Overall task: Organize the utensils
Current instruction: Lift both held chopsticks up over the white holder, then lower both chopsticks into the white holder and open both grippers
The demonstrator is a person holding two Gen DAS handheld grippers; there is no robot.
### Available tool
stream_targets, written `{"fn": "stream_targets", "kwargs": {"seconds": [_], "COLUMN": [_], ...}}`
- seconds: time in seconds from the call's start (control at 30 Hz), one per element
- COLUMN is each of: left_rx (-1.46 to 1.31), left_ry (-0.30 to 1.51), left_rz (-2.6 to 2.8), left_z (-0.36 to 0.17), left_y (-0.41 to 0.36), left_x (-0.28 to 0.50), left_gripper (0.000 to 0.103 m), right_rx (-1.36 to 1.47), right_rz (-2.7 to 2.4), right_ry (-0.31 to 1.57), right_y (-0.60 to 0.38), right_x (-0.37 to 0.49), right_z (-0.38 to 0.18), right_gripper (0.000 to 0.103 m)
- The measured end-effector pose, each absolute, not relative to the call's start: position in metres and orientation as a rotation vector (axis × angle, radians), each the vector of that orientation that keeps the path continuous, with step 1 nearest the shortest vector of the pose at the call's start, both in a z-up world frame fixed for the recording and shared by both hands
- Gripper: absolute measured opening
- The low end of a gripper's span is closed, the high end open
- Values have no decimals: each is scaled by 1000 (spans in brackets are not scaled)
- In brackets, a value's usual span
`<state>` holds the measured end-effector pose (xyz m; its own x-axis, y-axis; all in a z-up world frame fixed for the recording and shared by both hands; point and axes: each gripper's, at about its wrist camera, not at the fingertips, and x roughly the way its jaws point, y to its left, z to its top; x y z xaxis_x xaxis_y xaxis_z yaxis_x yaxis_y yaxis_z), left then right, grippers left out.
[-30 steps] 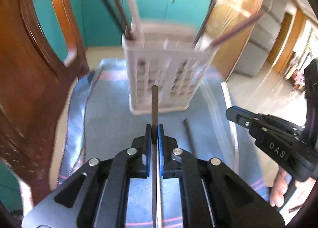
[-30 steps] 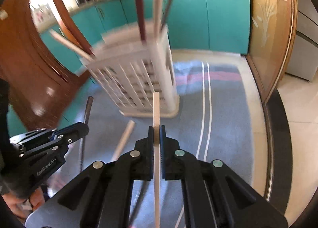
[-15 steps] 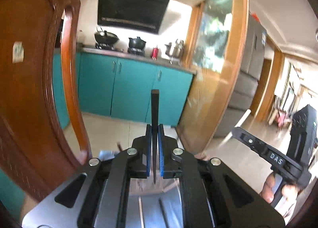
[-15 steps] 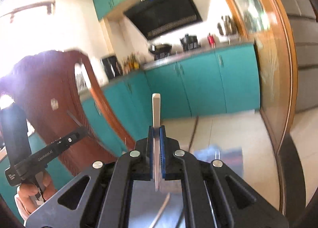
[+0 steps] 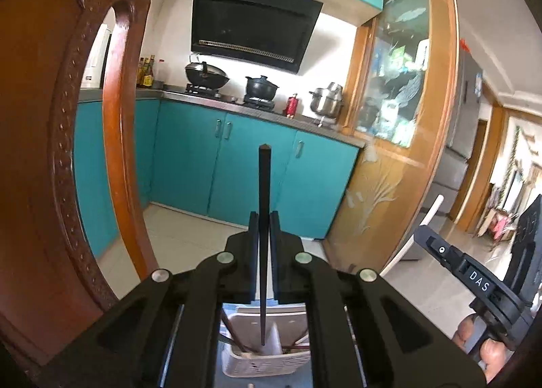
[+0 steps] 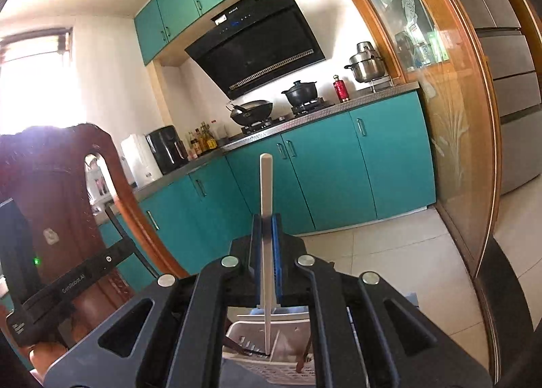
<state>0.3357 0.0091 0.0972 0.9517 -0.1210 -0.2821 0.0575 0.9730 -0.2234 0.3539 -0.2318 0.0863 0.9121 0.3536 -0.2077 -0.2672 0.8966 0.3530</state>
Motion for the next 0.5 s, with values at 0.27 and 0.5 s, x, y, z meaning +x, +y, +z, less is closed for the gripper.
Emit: {"fn": "stream_targets", "kwargs": {"seconds": [0.27, 0.5], "left_rx": [-193, -147], "left_ry": [422, 400], "left_rz": [-71, -76], "left_z": [48, 43], "left_y": [-7, -13], "left_x": [368, 347], "left_gripper": [7, 22], "right_rx": [194, 184], "right_rz": [300, 269], "right_ry": [367, 369], "right_y": [-203, -217], "right_x": [376, 357], "right_z": [46, 38], "right_gripper": [7, 28]}}
